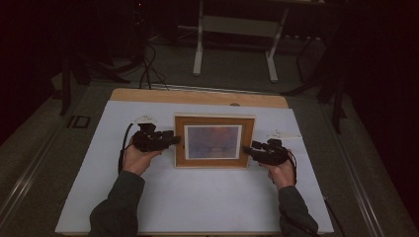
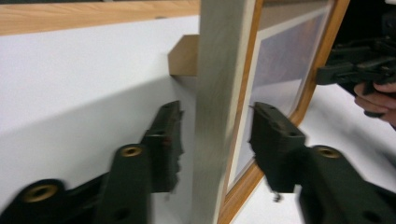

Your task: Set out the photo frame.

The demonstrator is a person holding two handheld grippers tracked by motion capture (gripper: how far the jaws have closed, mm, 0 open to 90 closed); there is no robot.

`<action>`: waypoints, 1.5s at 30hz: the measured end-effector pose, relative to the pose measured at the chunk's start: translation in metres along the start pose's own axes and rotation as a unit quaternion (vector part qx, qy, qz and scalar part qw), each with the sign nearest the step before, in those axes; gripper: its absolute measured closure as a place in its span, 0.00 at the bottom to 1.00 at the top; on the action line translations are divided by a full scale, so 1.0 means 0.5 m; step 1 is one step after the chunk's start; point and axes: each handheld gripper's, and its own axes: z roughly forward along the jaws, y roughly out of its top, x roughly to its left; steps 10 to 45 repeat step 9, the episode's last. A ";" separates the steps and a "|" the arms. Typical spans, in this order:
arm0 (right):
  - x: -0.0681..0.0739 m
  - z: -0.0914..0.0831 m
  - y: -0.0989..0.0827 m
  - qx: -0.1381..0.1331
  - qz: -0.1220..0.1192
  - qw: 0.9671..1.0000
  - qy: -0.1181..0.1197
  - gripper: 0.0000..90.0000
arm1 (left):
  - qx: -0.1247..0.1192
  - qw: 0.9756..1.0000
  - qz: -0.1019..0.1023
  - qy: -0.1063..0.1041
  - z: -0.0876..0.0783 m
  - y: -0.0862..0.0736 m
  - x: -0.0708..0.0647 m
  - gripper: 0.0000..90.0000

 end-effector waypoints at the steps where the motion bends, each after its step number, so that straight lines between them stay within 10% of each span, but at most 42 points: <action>1: -0.001 -0.006 0.000 -0.003 0.003 1.000 -0.001 0.48 | -0.003 1.000 0.000 0.002 -0.008 -0.004 -0.001 0.51; 9: -0.002 -0.056 -0.014 -0.010 0.019 1.000 -0.019 0.41 | -0.014 0.997 0.010 0.079 -0.071 -0.041 -0.018 0.46; 45: -0.002 -0.056 -0.014 -0.010 0.019 1.000 -0.019 0.41 | -0.014 0.997 0.010 0.079 -0.071 -0.041 -0.018 0.46</action>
